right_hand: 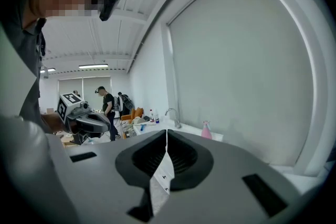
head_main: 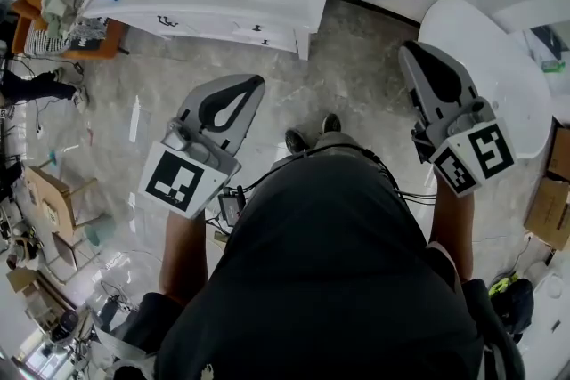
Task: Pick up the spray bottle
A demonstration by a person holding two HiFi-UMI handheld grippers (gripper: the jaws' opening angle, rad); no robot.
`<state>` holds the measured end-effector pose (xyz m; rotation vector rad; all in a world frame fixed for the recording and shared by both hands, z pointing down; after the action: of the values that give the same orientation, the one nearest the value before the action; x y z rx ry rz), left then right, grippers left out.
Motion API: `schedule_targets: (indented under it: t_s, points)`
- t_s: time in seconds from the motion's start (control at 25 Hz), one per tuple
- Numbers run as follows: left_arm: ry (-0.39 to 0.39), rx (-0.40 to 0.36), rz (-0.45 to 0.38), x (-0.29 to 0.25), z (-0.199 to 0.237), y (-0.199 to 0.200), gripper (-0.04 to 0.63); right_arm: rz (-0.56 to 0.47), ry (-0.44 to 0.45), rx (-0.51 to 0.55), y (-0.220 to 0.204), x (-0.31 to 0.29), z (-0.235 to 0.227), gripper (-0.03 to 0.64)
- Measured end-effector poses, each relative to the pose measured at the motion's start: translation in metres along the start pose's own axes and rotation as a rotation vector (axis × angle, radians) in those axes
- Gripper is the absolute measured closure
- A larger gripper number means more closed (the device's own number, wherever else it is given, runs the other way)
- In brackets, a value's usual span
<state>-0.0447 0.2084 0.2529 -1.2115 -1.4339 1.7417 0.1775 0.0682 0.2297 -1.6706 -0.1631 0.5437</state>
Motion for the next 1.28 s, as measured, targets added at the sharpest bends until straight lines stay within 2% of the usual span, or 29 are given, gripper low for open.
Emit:
schedule_targets:
  t_s: [0.16,0.4,0.76,0.96,1.08,1.28]
  points:
    - [0.005,-0.004,-0.013,-0.017,-0.002,0.013,0.591,0.012,0.011,-0.014,-0.005,-0.010,-0.025,0.606]
    - [0.063,0.006,0.017,-0.032,0.002,0.018,0.591,-0.029,0.085,0.008,0.011,-0.027,-0.042,0.606]
    - [0.054,-0.014,0.027,-0.072,-0.006,0.035,0.591,-0.024,0.089,-0.004,0.007,-0.027,-0.089,0.606]
    - [0.028,-0.003,0.052,-0.075,-0.008,0.023,0.591,0.007,0.067,-0.029,-0.006,-0.029,-0.089,0.606]
    - [-0.005,-0.001,0.072,-0.071,0.007,0.016,0.592,0.021,0.046,-0.033,-0.009,-0.034,-0.079,0.606]
    - [-0.104,-0.040,0.032,-0.067,0.031,0.018,0.591,0.009,-0.064,-0.041,-0.002,-0.042,-0.068,0.606]
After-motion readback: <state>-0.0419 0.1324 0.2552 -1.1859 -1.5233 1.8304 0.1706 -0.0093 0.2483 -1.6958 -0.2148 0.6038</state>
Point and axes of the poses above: the fingertips, and each gripper's own axes: x backward along the fingers, z to its left, y out of its top, the point moved 6 cm from there along x, backward along the fingers
